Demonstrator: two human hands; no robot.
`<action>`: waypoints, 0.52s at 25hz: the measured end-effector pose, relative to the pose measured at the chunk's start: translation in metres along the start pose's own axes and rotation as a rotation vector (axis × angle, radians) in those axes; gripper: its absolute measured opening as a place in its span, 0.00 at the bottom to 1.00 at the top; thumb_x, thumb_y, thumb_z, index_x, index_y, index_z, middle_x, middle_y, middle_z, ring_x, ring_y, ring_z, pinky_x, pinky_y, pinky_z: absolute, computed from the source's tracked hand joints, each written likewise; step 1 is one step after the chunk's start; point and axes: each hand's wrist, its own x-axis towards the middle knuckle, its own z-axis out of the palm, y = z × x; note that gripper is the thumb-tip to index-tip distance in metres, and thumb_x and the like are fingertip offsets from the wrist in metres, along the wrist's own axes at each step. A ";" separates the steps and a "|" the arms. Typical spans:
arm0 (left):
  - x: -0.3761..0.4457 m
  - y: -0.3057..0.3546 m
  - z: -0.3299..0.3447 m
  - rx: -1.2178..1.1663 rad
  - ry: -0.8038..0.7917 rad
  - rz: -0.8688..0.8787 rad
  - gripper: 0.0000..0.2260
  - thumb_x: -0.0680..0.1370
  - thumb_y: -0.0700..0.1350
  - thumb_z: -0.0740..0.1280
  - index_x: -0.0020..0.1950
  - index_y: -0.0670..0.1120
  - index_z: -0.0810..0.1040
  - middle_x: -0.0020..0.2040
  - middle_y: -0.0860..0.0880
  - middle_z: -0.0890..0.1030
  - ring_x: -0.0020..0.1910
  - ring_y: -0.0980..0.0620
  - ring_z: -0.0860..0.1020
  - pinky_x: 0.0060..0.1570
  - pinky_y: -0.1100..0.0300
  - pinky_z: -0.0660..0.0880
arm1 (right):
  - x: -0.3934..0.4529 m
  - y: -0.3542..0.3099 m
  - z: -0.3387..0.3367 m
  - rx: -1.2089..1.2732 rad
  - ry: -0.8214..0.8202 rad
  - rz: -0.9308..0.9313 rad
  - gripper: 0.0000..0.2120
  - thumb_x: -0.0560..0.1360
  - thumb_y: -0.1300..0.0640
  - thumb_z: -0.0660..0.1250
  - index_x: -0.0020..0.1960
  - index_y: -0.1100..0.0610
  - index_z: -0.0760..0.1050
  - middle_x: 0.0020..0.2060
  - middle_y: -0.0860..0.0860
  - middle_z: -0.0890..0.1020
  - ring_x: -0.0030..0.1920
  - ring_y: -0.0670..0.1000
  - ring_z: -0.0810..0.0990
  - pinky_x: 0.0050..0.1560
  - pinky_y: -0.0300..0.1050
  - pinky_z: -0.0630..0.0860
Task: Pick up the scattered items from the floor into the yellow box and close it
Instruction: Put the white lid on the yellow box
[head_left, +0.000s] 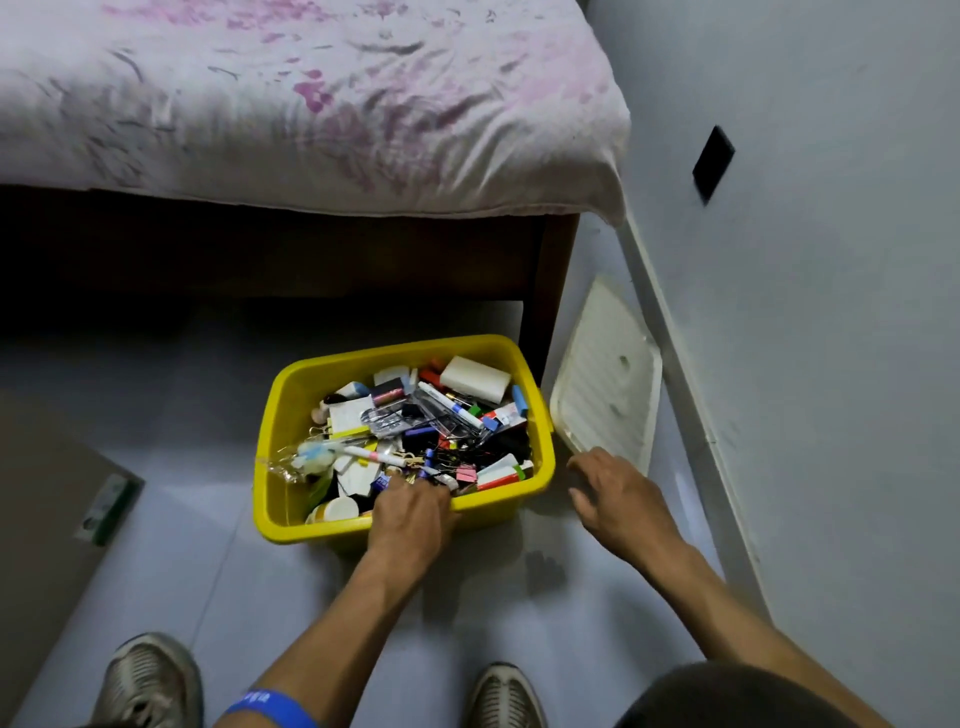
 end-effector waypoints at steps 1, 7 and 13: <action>0.000 -0.008 0.002 -0.015 -0.004 -0.015 0.16 0.83 0.56 0.56 0.62 0.49 0.76 0.58 0.47 0.80 0.61 0.43 0.74 0.50 0.54 0.74 | 0.005 0.001 0.007 0.020 0.006 0.065 0.16 0.77 0.53 0.63 0.65 0.52 0.71 0.58 0.50 0.77 0.54 0.53 0.76 0.44 0.46 0.73; 0.007 -0.035 0.016 -0.101 -0.026 -0.015 0.17 0.82 0.59 0.54 0.66 0.51 0.70 0.64 0.48 0.75 0.64 0.42 0.74 0.49 0.51 0.76 | 0.053 0.004 0.066 0.078 -0.185 0.368 0.27 0.75 0.57 0.64 0.72 0.55 0.61 0.66 0.56 0.69 0.62 0.60 0.71 0.56 0.52 0.73; 0.007 -0.042 0.046 -0.137 0.142 0.037 0.16 0.80 0.59 0.58 0.59 0.51 0.76 0.57 0.45 0.80 0.52 0.42 0.78 0.45 0.49 0.74 | 0.060 0.020 0.131 -0.090 -0.291 0.443 0.17 0.76 0.61 0.63 0.65 0.56 0.68 0.63 0.56 0.70 0.60 0.59 0.72 0.52 0.50 0.73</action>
